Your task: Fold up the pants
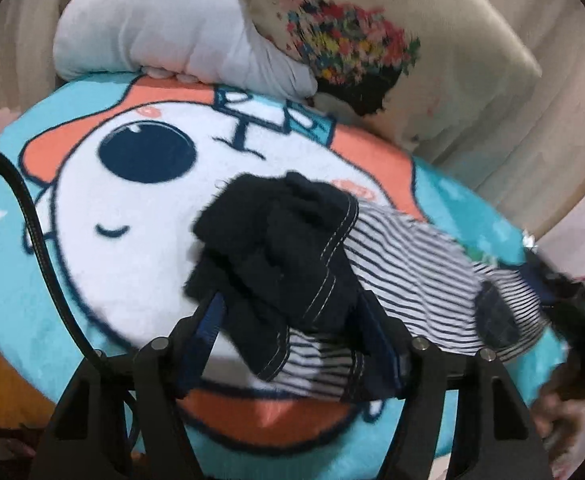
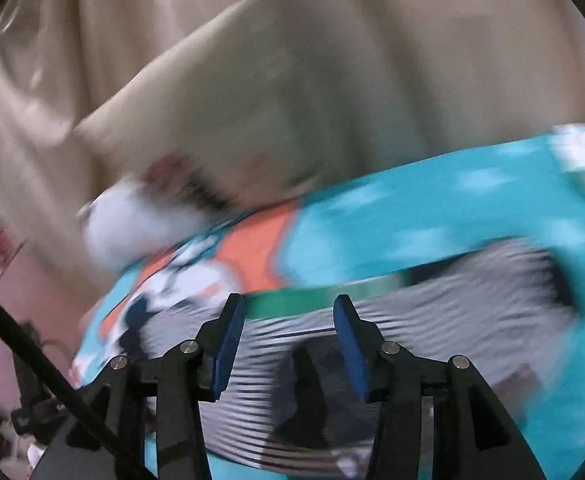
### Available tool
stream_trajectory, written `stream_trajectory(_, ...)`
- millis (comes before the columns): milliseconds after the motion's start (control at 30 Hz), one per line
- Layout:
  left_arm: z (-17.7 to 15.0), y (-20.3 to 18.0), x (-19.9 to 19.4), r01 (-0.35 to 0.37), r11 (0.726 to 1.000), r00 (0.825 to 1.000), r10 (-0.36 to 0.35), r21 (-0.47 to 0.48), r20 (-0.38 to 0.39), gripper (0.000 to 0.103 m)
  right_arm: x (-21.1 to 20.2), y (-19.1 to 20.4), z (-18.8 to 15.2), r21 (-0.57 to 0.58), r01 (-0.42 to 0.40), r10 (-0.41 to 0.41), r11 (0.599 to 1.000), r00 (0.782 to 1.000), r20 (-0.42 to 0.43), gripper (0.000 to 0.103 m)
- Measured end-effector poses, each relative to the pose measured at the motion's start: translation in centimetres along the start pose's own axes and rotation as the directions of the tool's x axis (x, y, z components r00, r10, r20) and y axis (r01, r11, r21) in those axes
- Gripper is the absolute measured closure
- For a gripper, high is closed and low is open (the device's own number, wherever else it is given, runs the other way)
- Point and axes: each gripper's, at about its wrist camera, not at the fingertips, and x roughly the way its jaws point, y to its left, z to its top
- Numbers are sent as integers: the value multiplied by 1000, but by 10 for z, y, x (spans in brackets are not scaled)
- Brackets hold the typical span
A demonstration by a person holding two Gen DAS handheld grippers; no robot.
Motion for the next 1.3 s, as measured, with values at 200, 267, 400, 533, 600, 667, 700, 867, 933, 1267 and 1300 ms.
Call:
stream_trajectory(200,1,10,-29,15,1000,997,-14,-26,74,36,85,61,-24,-66,-237,213,969,943,-256,53)
stream_trajectory(267,1,10,-35,23,1000,996,-21,-20,92,35,92,43,-24,-48,-150,133,988,959,-249,54)
stream_trajectory(400,0,4,-35,45,999,994,-44,-5,101,35,61,-9,-8,52,-23,31,998,987,-157,56)
stream_trajectory(533,-4,-8,-21,54,998,996,-55,15,65,35,9,-80,2,178,142,-132,974,989,-68,65)
stream_trajectory(600,-4,-15,-14,54,998,997,-56,30,47,35,-30,-108,2,242,200,-207,949,978,4,70)
stream_trajectory(667,-2,-25,-9,58,997,998,-60,50,34,35,-65,-115,3,270,288,-323,919,941,96,62)
stream_trajectory(700,-1,-31,-7,62,996,998,-63,62,30,35,-81,-119,2,289,294,-344,911,929,138,47)
stream_trajectory(867,15,-88,10,151,973,988,-150,173,-23,32,-113,-136,-4,329,246,-317,912,931,183,38)
stream_trajectory(933,25,-125,20,203,951,979,-194,235,-58,31,-105,-141,-10,318,226,-282,921,949,143,38)
stream_trajectory(1267,45,-272,129,456,831,864,-327,320,-384,25,-82,-138,-21,303,152,-184,941,980,80,36)
stream_trajectory(1300,43,-281,142,467,830,851,-328,306,-410,25,-80,-137,-21,298,149,-180,943,980,79,36)
